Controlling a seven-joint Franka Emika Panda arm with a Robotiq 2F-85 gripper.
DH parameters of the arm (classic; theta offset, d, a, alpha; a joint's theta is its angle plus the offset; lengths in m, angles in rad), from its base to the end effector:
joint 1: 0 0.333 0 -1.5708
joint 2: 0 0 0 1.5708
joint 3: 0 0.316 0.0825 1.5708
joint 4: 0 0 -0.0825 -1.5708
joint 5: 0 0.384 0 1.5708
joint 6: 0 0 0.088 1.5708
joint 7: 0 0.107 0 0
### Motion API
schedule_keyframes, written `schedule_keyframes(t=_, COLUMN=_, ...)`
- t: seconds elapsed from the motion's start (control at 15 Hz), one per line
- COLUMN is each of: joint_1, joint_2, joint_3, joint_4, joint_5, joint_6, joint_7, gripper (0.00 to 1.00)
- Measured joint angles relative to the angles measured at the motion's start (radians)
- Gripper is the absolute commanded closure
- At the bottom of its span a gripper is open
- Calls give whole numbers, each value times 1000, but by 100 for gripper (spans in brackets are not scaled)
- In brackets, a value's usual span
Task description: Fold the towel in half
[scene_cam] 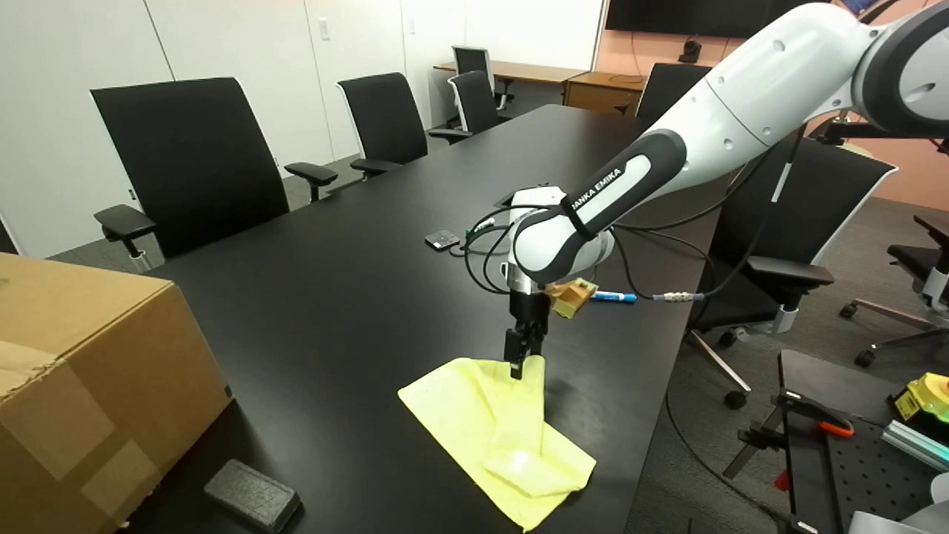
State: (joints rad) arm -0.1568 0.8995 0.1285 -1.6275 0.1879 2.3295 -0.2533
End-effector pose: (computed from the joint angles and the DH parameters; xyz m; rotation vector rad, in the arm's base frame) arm 0.6544 -0.0215 0.0810 -2.8787 -0.0623 0.2329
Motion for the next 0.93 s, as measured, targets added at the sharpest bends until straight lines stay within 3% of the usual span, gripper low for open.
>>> schedule_keyframes(t=0.93, joint_1=-4, joint_2=0, joint_3=37, joint_4=-3, joint_5=0, joint_6=-13, joint_7=-42, gripper=0)
